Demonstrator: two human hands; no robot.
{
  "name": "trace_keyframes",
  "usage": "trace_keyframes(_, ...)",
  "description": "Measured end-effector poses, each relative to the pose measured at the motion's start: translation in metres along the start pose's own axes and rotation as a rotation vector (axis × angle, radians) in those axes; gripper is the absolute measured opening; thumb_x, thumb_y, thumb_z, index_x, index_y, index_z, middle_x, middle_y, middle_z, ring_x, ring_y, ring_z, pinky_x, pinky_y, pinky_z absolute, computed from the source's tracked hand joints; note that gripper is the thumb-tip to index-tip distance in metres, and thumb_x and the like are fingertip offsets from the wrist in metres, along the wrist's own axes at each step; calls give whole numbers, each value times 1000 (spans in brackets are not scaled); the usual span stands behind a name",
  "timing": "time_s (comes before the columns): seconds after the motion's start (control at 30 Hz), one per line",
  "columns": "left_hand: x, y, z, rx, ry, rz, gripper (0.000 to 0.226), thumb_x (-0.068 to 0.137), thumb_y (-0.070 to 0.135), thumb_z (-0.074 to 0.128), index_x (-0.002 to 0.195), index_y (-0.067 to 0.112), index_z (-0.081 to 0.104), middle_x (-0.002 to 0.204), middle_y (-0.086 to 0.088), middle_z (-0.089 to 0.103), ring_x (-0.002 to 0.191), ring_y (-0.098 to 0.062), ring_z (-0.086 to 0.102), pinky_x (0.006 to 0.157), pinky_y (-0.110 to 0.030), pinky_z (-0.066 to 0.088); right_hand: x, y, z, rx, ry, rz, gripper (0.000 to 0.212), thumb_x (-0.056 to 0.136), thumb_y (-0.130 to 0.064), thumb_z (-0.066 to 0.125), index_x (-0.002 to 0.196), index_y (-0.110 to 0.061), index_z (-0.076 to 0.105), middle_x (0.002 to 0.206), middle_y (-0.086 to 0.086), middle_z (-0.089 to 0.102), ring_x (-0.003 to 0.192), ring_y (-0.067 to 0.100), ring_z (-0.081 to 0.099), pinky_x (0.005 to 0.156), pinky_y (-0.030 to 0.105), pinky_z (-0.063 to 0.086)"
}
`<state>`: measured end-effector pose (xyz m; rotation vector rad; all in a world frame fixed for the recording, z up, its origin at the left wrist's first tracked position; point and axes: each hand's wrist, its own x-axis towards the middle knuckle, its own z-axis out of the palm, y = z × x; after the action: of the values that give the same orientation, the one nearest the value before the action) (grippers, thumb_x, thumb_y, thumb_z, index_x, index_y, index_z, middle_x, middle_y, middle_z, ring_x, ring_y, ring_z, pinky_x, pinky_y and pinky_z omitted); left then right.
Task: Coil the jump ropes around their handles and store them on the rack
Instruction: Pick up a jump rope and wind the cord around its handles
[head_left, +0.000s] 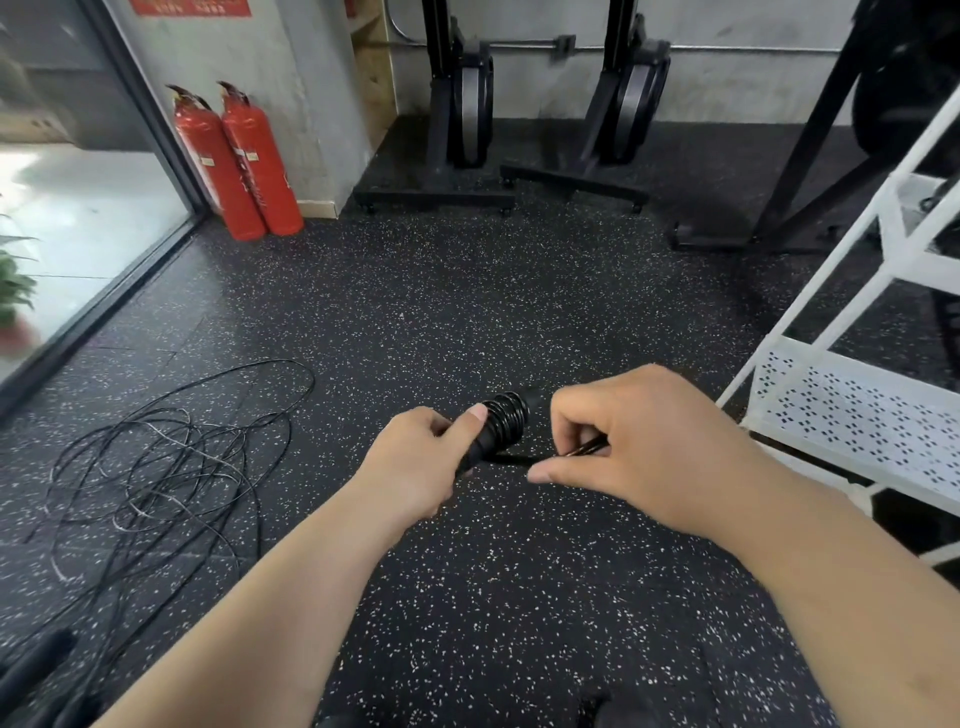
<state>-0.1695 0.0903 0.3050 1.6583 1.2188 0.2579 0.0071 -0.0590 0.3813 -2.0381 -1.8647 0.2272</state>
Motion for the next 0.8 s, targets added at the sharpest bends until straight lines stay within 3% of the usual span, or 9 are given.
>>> trace_keyframes(0.07, 0, -1, 1, 143, 51, 75, 42, 91, 70, 67, 95, 28, 68, 80, 0, 77, 62, -20, 64, 59, -37, 52, 2, -5, 6, -40, -5, -55, 38, 87, -66, 73, 77, -35, 54, 65, -17, 54, 66, 2, 52, 62, 32, 46)
trace_keyframes(0.2, -7, 1, 2, 222, -71, 213, 26, 77, 60, 85, 94, 43, 74, 82, 12, 76, 71, -17, 73, 66, -42, 61, 4, -1, 5, -60, 45, -15, 37, 88, -68, 69, 79, -35, 57, 67, -18, 59, 69, 0, 57, 67, 34, 52)
trace_keyframes(0.3, -10, 3, 0, 247, -144, 337, 19, 85, 58, 80, 100, 47, 74, 86, 15, 75, 76, -11, 71, 76, -43, 62, 5, 14, 1, 30, 88, 78, 34, 84, -65, 75, 77, -35, 62, 67, -19, 64, 68, -2, 63, 64, 28, 50)
trace_keyframes(0.4, -16, 6, -1, 267, -216, 423, 16, 95, 56, 72, 108, 47, 72, 88, 11, 76, 77, -16, 72, 77, -45, 60, 3, 25, -2, 129, 102, 132, 32, 81, -60, 81, 75, -34, 65, 74, -26, 66, 67, -4, 64, 63, 22, 43)
trace_keyframes(0.53, -23, 11, 1, 224, -281, 485, 22, 99, 54, 68, 120, 50, 69, 101, 17, 77, 90, -13, 74, 86, -44, 60, 3, 30, -4, 192, 91, 172, 30, 80, -57, 85, 74, -33, 68, 72, -21, 68, 64, 1, 63, 63, 24, 45)
trace_keyframes(0.6, -25, 14, 0, 184, -340, 525, 25, 99, 49, 73, 124, 47, 69, 106, 19, 76, 96, -10, 73, 87, -38, 59, 3, 31, -5, 240, 67, 171, 27, 79, -56, 86, 74, -34, 70, 73, -16, 71, 67, 4, 66, 67, 28, 52)
trace_keyframes(0.7, -29, 19, -6, 113, -441, 575, 28, 97, 32, 80, 123, 37, 71, 103, 20, 75, 95, 2, 69, 83, -14, 49, 3, 32, -4, 323, 4, 155, 21, 80, -50, 87, 76, -35, 74, 77, -16, 74, 74, 4, 70, 73, 26, 54)
trace_keyframes(0.8, -30, 22, -13, 48, -526, 549, 32, 92, 27, 84, 121, 34, 72, 101, 15, 75, 91, 0, 69, 81, -15, 50, 4, 33, -4, 404, -38, 160, 23, 77, -53, 86, 76, -32, 76, 78, -14, 75, 76, 4, 70, 76, 26, 52)
